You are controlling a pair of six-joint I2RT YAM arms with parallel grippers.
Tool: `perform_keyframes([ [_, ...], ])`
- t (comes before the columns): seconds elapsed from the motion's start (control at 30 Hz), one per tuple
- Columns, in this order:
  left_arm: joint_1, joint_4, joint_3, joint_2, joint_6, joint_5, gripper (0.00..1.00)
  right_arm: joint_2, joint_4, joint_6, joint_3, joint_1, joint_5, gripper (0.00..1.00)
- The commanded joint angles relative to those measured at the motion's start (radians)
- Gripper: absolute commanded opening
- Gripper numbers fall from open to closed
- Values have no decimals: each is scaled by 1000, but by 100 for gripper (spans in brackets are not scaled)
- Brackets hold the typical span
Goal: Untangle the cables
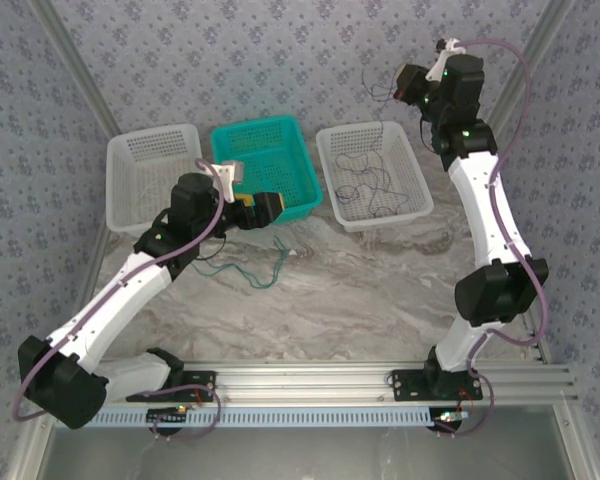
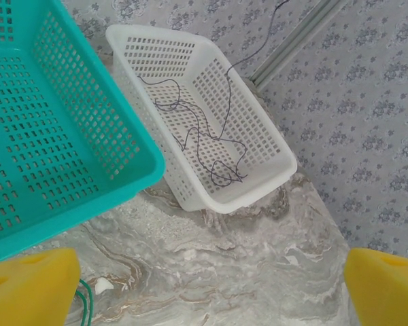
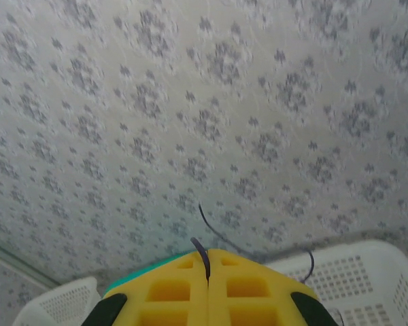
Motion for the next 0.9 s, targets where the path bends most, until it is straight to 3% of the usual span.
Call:
perform_keyframes([
  [0.0, -3, -2, -4, -14, 10, -34, 99, -20, -44, -43, -121, 30, 4, 0],
  [0.13, -2, -34, -13, -37, 7, -89, 99, 1, -67, -62, -236, 52, 7, 6],
  [0.47, 35, -167, -61, -86, -93, -292, 99, 8, -75, -75, -304, 72, 65, 38],
  [0.63, 106, -165, -140, -108, -217, -271, 99, -84, -73, -54, -287, 89, 24, 42],
  [0.87, 263, -314, -301, -164, -445, -338, 99, -275, 8, -86, -482, 302, -71, 48],
])
